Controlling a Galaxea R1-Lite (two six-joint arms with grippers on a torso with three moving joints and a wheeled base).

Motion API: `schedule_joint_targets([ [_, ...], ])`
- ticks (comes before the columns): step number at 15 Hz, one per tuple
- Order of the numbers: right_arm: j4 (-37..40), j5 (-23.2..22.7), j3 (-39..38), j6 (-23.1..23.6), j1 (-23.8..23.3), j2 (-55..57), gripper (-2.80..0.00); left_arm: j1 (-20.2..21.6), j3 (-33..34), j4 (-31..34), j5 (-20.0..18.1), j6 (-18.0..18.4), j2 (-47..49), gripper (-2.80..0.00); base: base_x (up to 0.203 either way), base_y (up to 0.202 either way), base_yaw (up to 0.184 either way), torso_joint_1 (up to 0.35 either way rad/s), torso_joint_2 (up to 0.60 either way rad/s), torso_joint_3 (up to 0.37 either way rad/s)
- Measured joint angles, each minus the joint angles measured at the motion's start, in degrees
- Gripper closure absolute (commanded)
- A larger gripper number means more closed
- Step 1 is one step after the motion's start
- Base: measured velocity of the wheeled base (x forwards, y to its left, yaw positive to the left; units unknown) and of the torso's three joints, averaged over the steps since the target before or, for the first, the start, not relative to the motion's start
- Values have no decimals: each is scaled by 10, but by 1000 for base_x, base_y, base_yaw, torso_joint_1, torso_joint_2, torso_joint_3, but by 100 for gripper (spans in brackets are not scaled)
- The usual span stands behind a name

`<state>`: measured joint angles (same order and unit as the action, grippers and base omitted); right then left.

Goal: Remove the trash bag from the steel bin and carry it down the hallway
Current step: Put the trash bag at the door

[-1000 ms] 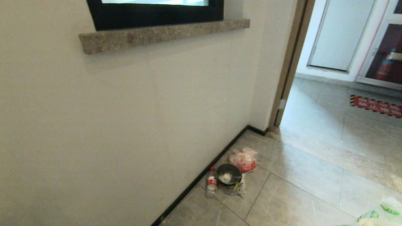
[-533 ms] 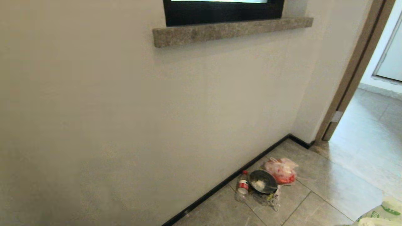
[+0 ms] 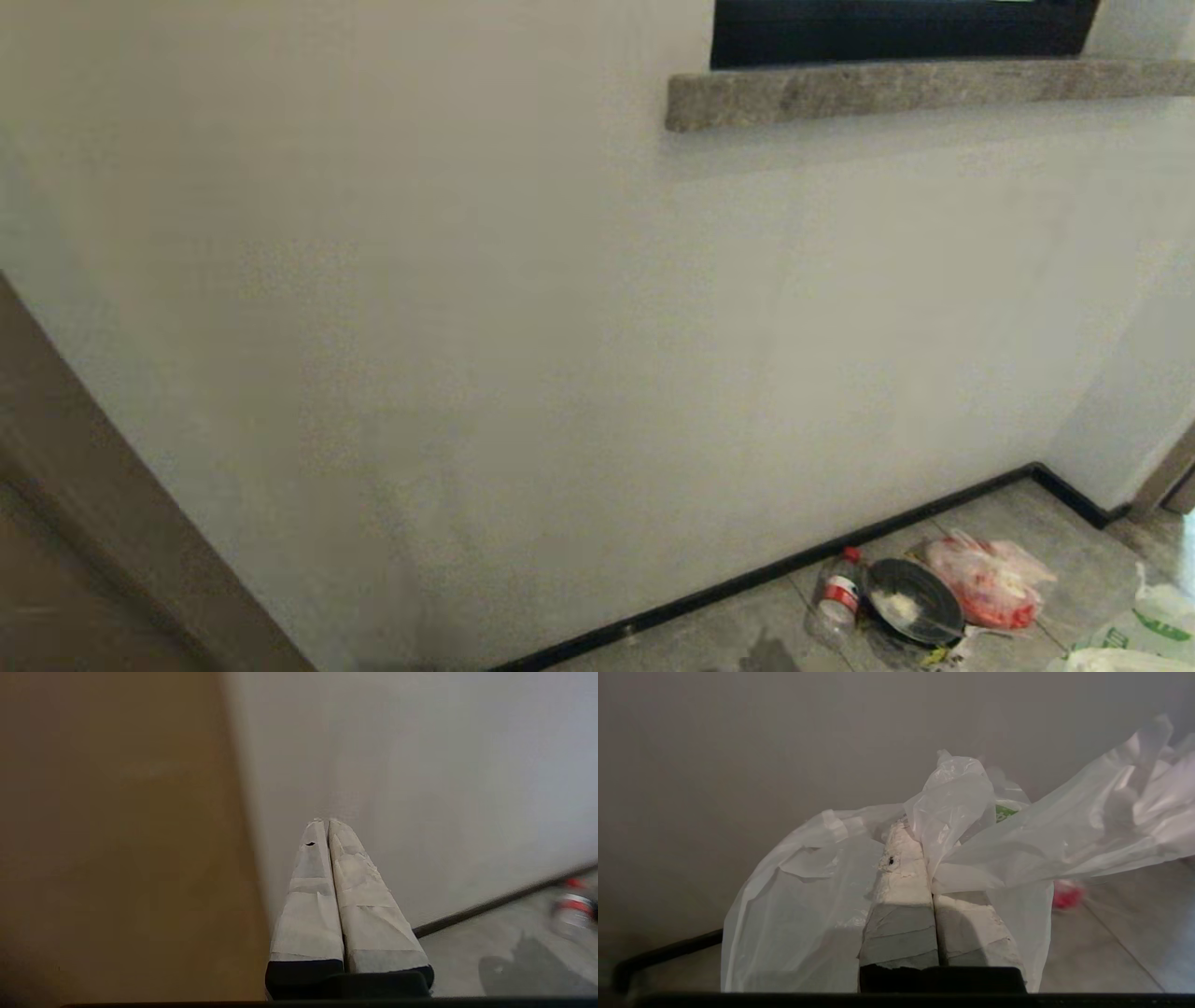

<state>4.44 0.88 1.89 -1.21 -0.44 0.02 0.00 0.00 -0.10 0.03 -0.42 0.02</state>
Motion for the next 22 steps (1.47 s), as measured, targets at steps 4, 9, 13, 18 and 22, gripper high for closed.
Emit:
schedule_joint_targets([
  [4, -1, 0, 0, 0, 0, 0, 0, 0, 0, 0, 0, 0, 0, 0, 4, -16, 167, 2, 3, 3],
  [9, 0, 0, 1, 0, 0, 0, 0, 0, 0, 0, 0, 0, 0, 0, 3, -21, 170, 2, 3, 3],
  [13, 0, 0, 0, -1, 0, 0, 0, 0, 0, 0, 0, 1, 0, 0, 1, -8, 65, 2, 0, 0],
  [18, -1, 0, 0, -2, -1, 0, 0, 0, 0, 0, 0, 1, 0, 0, 0, 0, 0, 0, 0, 0],
  [22, -1, 0, 0, -1, 0, 0, 0, 0, 0, 0, 0, 1, 0, 0, 0, 0, 0, 1, 1, -20],
])
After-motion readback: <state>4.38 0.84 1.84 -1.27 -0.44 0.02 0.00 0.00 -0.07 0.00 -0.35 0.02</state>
